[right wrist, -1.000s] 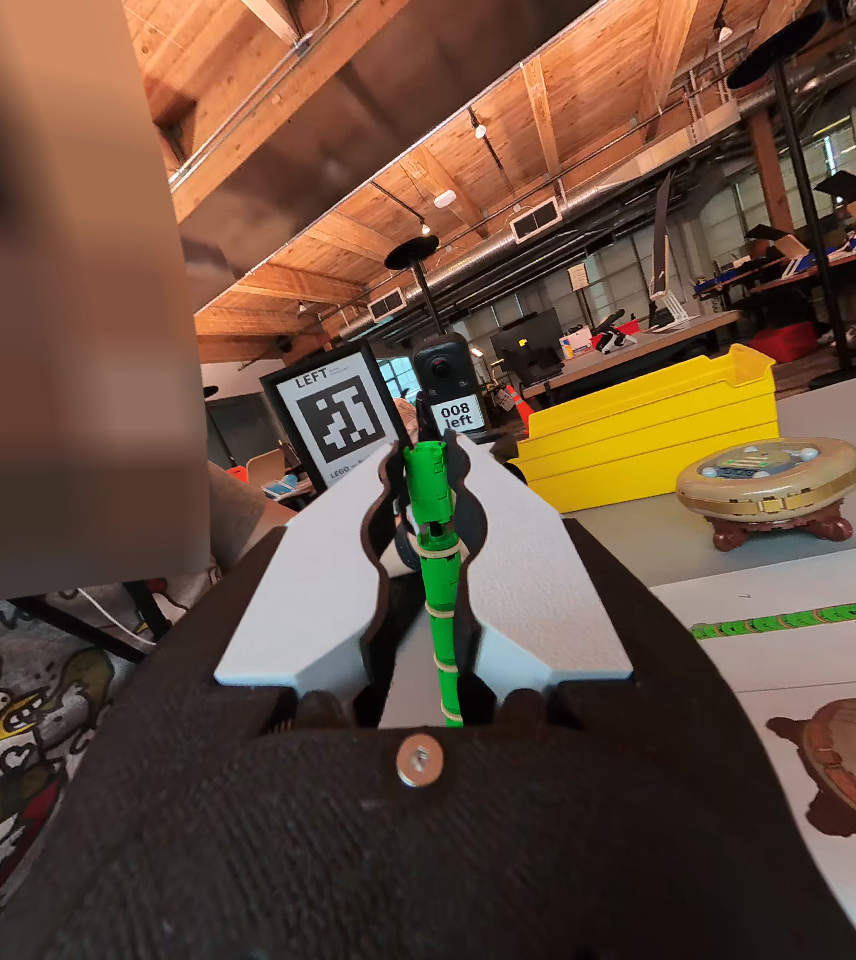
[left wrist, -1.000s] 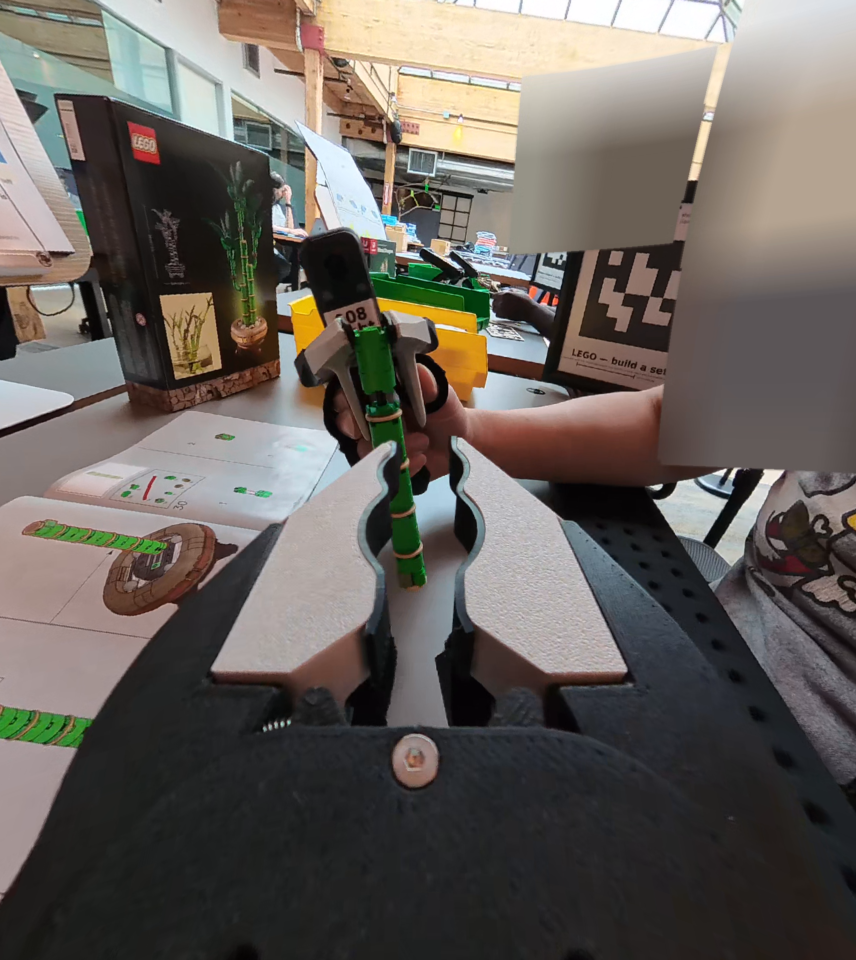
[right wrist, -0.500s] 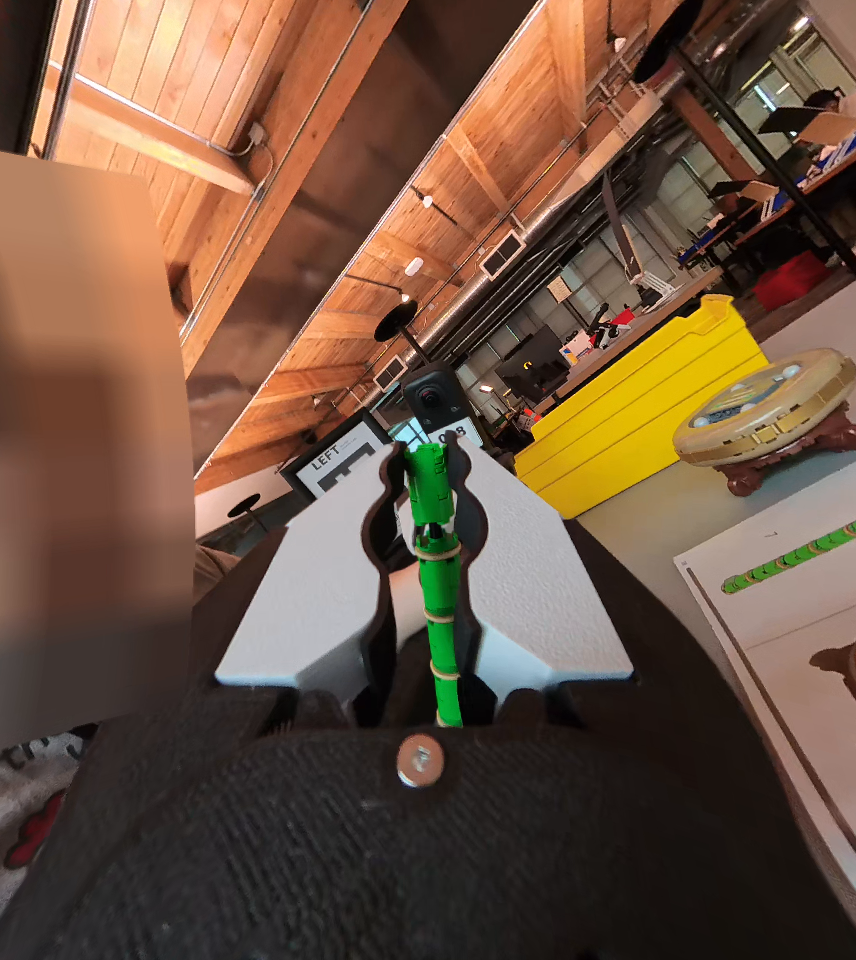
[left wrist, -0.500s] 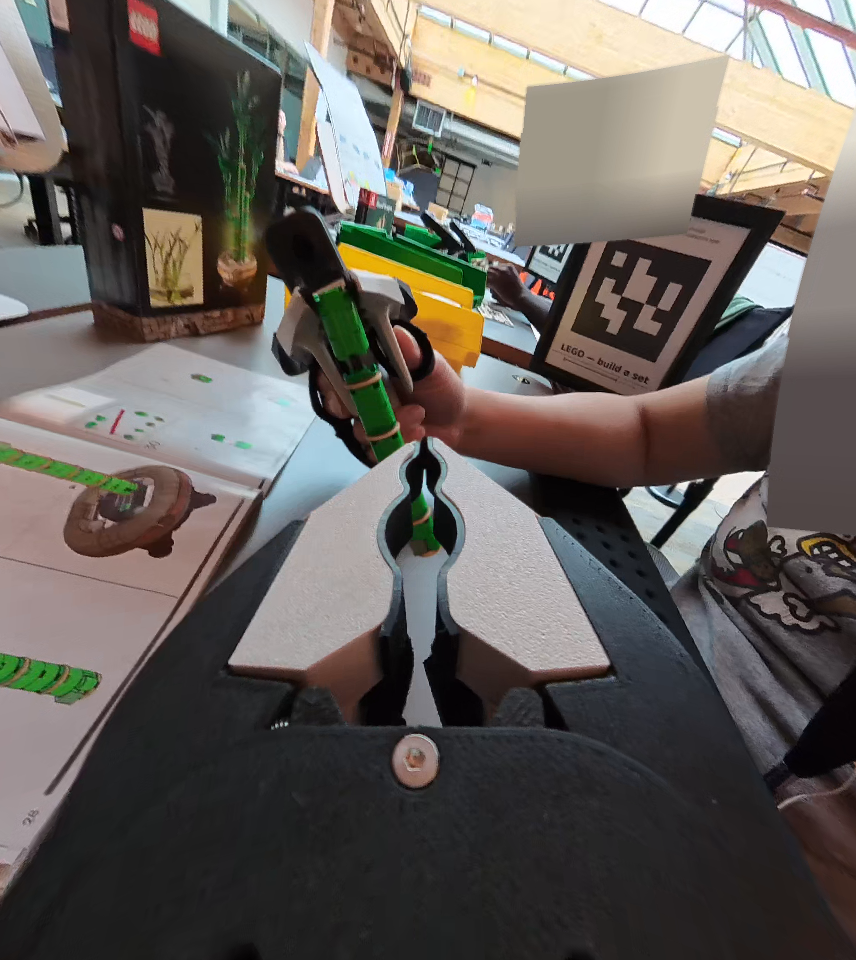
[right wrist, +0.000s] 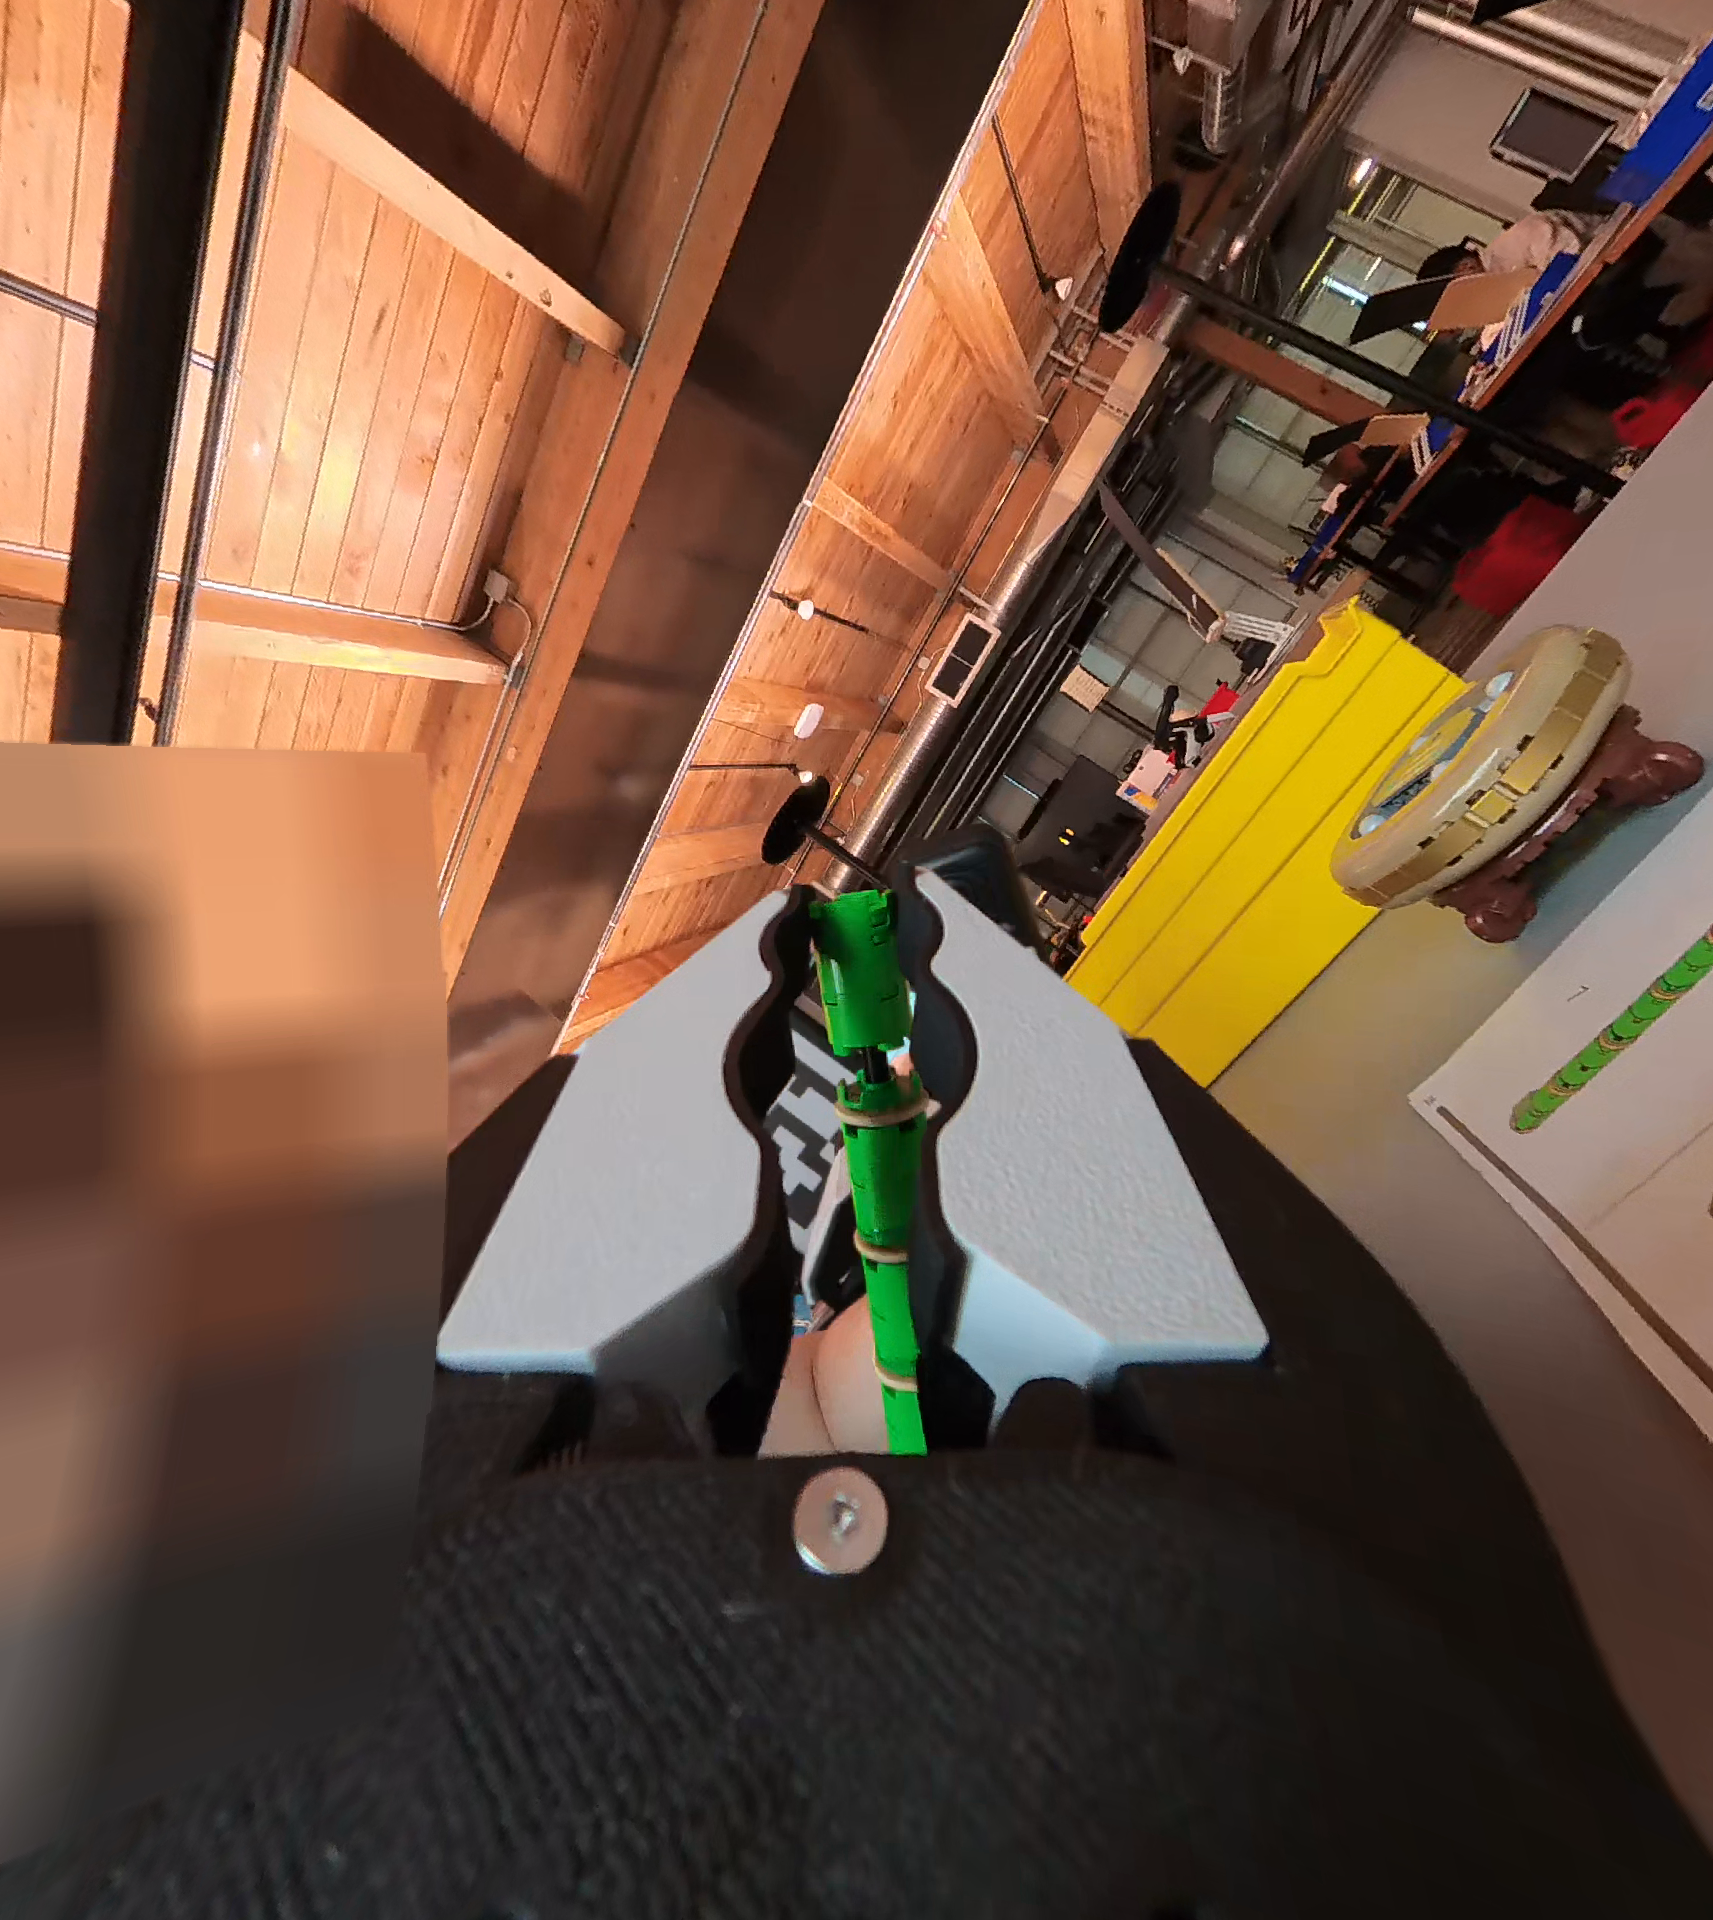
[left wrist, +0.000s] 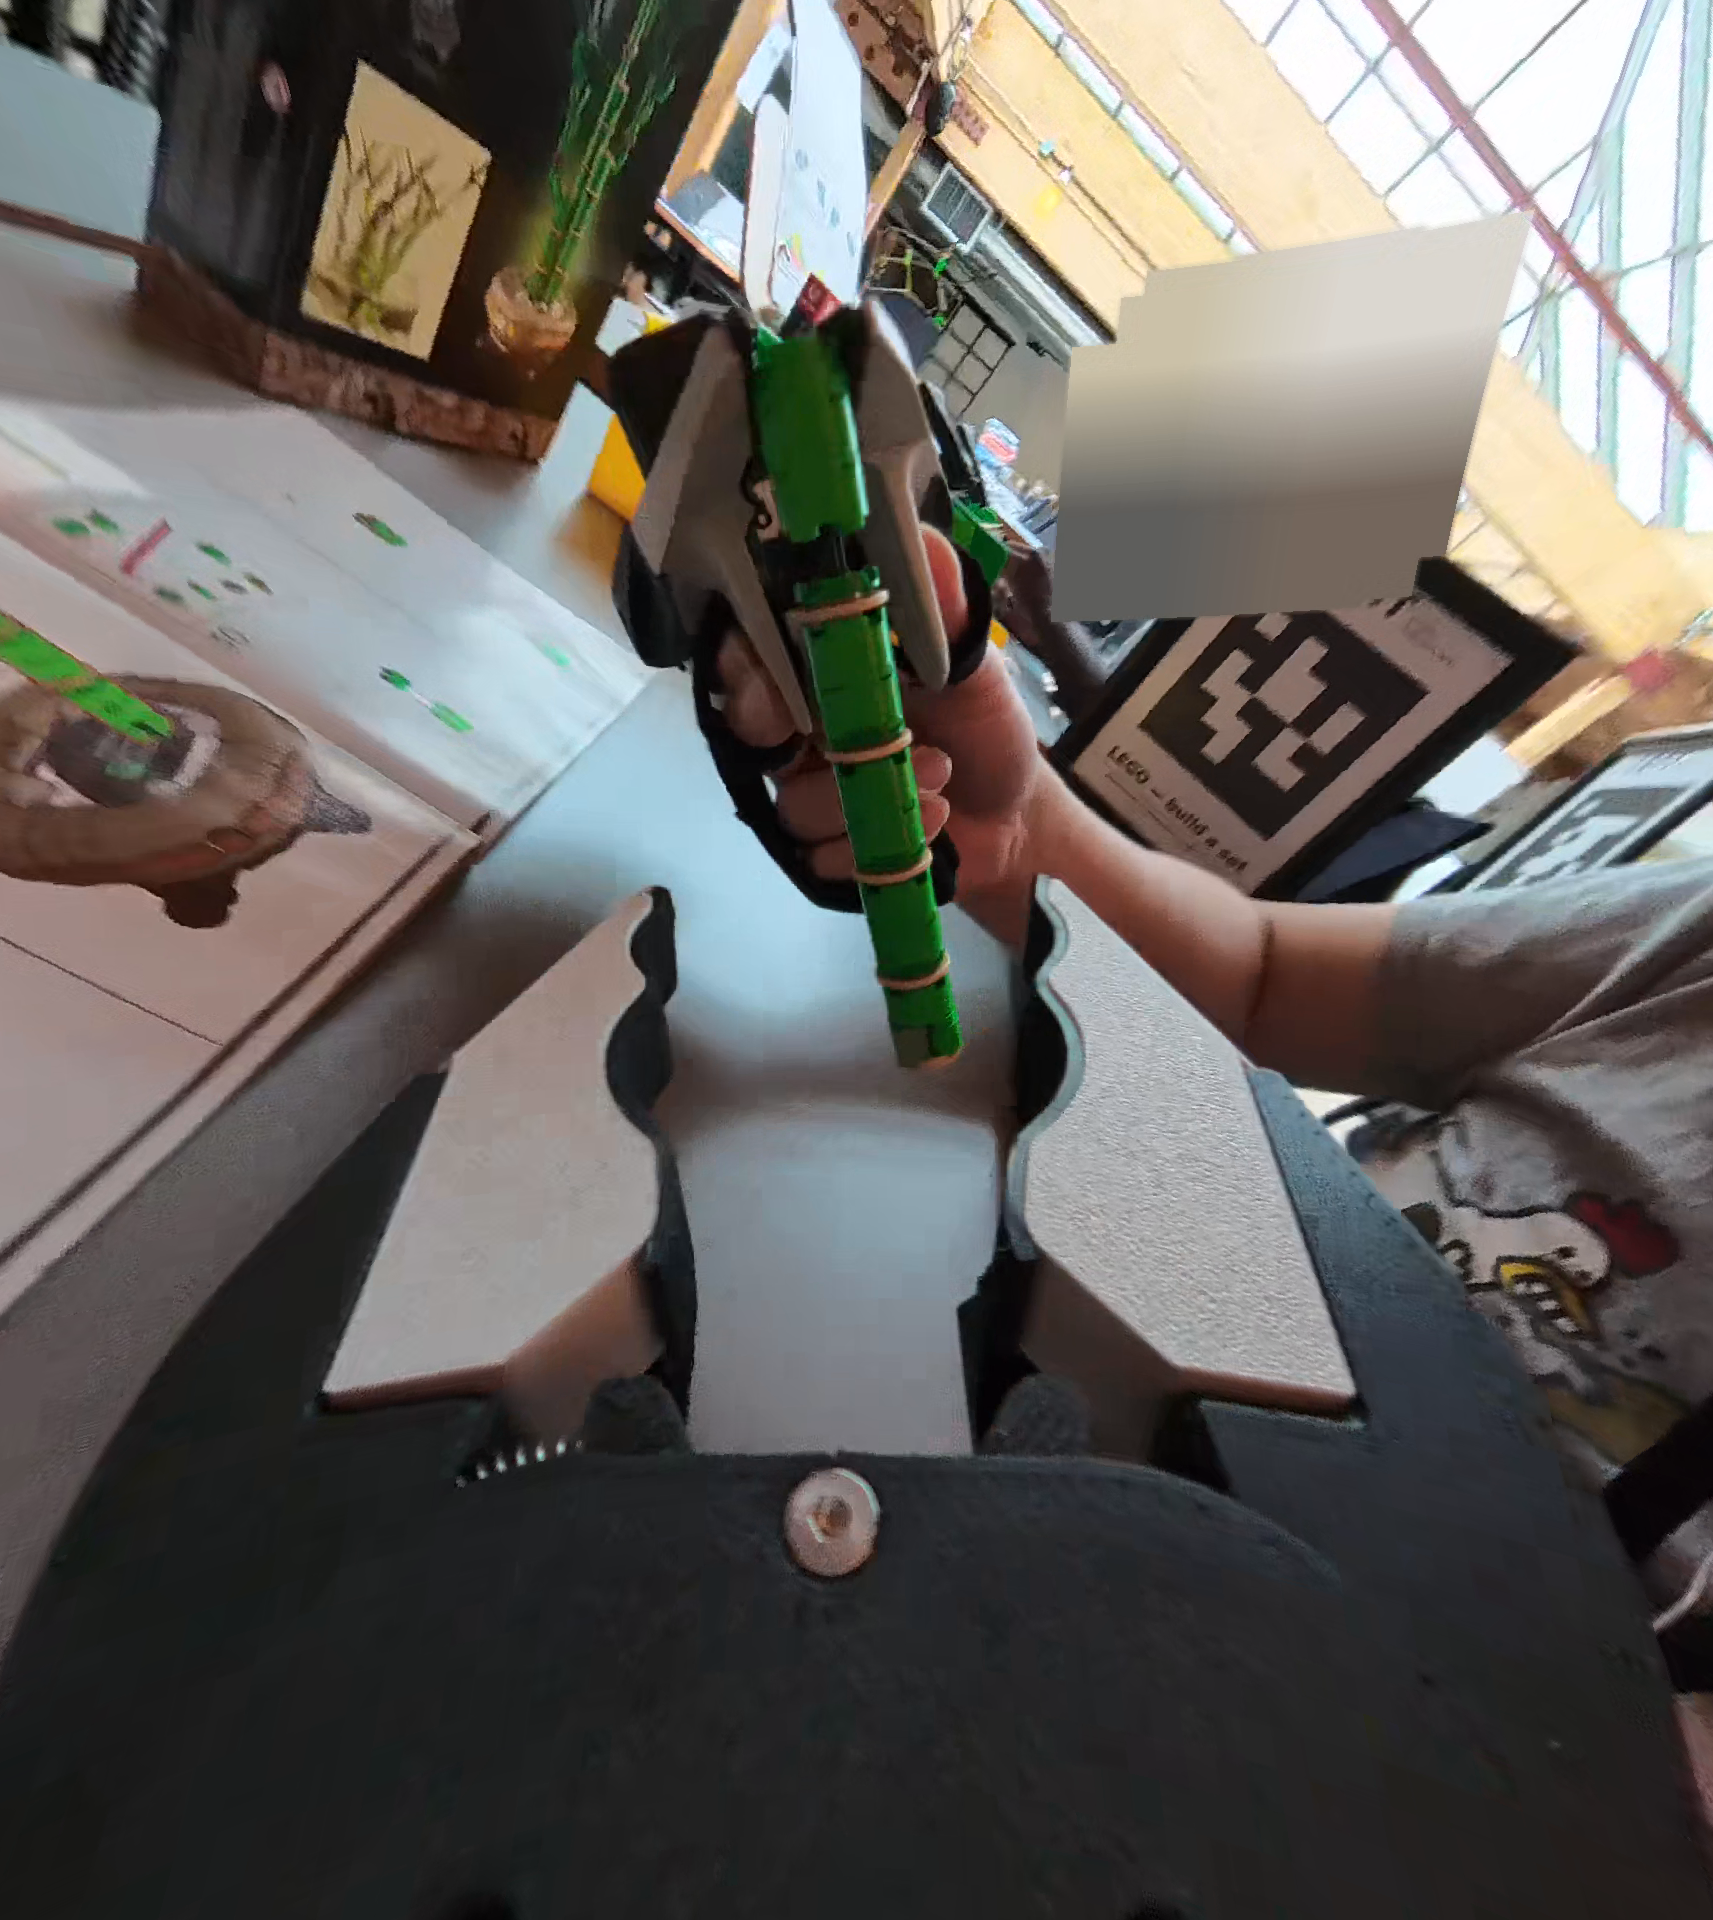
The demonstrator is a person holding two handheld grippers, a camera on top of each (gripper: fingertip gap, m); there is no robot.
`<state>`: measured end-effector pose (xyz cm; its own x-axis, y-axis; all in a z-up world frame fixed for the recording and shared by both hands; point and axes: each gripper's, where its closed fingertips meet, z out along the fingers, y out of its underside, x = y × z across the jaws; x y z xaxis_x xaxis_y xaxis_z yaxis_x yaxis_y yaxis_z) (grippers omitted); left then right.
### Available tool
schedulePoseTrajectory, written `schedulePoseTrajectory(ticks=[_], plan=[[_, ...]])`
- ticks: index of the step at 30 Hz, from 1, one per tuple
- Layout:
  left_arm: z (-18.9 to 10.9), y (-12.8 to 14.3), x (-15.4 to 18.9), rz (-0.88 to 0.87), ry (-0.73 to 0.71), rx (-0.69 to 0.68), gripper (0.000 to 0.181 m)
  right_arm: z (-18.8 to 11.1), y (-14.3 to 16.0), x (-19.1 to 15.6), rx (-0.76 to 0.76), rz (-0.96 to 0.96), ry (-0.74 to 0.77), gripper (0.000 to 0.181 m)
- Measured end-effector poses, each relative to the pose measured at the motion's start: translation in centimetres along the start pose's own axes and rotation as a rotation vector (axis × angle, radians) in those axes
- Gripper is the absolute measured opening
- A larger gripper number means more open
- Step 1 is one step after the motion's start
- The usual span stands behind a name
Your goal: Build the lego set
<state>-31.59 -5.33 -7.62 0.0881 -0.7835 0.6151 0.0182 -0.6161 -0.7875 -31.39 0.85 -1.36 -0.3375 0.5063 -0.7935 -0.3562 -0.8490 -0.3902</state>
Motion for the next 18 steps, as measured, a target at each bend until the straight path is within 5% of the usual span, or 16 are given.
schedulePoseTrajectory(ticks=[7, 11, 18], plan=[[2.3, 1.3, 1.0, -0.07, 0.117, -0.052, 0.049, 1.1, 1.4, 0.0, -0.051, -0.058, 0.034, 0.016], [2.1, 1.0, 1.2, -0.035, 0.122, -0.039, 0.015, 1.5, 1.9, -0.2, -0.058, -0.069, 0.022, 0.016], [1.4, 1.0, 1.8, -0.016, 0.126, -0.052, 0.015, 1.8, 2.9, -0.8, -0.147, -0.152, -0.02, 0.026]])
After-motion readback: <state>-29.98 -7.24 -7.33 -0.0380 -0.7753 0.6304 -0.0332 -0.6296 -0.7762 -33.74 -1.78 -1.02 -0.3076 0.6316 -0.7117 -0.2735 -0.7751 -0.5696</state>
